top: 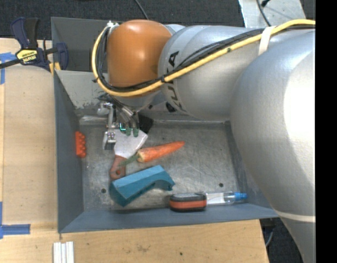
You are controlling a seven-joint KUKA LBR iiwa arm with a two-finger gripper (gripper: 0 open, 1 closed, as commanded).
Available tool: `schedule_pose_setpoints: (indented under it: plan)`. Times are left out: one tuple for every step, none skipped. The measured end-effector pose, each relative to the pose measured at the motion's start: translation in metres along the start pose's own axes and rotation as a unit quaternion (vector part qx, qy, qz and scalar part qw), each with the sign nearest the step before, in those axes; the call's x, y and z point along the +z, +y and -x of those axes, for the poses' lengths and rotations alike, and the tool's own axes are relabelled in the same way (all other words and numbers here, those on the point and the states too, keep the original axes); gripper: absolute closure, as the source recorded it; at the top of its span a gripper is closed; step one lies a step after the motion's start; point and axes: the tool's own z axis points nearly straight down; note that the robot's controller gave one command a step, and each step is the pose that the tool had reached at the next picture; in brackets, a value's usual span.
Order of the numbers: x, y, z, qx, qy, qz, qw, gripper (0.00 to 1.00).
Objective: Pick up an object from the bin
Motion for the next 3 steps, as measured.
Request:
schedule_pose_setpoints:
  plan:
    - [-0.004, -0.001, 0.002, 0.001, -0.0038, 0.001, 1.0, 0.0]
    - [0.013, -0.013, -0.027, -0.034, -0.0048, 0.001, 0.9994, 0.0]
    - [0.019, -0.048, -0.054, -0.063, -0.0031, 0.0, 0.998, 0.0]
